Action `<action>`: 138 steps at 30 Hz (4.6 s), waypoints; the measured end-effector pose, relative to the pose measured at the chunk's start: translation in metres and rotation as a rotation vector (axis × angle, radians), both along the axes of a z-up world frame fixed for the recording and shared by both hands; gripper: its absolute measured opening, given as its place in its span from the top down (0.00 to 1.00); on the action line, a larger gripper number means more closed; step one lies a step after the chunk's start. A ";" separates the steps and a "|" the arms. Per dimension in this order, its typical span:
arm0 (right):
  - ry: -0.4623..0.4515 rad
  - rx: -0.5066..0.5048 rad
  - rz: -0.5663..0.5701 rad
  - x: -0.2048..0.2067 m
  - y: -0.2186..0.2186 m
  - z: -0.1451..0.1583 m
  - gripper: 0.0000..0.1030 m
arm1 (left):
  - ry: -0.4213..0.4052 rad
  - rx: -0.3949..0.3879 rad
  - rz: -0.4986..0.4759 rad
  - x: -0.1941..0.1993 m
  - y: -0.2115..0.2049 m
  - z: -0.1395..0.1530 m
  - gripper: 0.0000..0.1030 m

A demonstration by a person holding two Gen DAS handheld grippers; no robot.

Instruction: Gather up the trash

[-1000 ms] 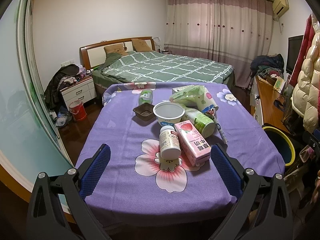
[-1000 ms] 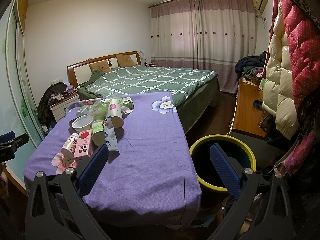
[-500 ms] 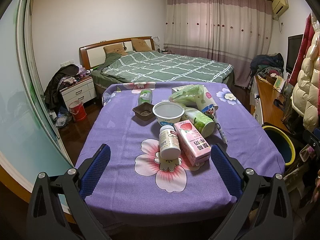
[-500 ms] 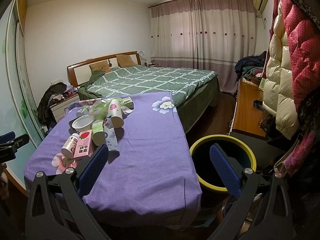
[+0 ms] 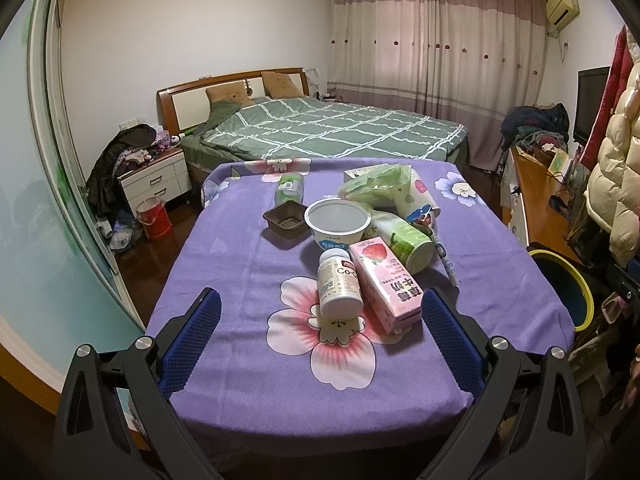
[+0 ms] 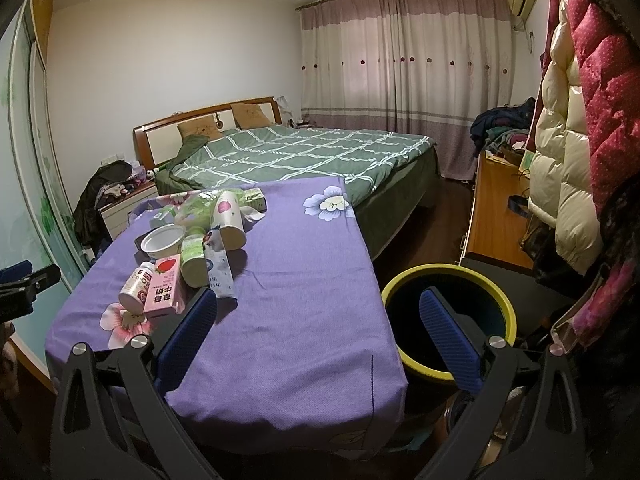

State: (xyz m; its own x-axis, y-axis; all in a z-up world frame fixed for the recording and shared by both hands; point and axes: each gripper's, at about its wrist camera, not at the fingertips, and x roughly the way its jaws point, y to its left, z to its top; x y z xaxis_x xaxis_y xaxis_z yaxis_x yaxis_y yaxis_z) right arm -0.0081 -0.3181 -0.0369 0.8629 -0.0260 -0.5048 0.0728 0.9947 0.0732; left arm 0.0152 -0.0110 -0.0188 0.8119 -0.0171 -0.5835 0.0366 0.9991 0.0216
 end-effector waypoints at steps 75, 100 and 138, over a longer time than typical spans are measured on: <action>0.432 -0.047 -0.310 0.120 -0.138 -0.140 0.94 | 0.134 0.022 -0.108 0.112 -0.048 -0.054 0.04; 0.386 -0.007 -0.339 0.115 -0.144 -0.137 0.75 | 0.238 0.012 -0.129 0.105 -0.083 -0.083 0.04; 0.354 0.038 -0.309 0.109 -0.137 -0.138 0.70 | 0.151 0.050 -0.108 0.080 -0.081 -0.079 0.50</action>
State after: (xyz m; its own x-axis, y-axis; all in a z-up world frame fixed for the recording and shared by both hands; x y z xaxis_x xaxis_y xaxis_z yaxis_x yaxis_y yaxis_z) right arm 0.1009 -0.4554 -0.1750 0.5920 -0.2297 -0.7725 0.3917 0.9197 0.0267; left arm 0.0952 -0.0916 -0.0973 0.7099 -0.0679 -0.7010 0.1506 0.9870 0.0569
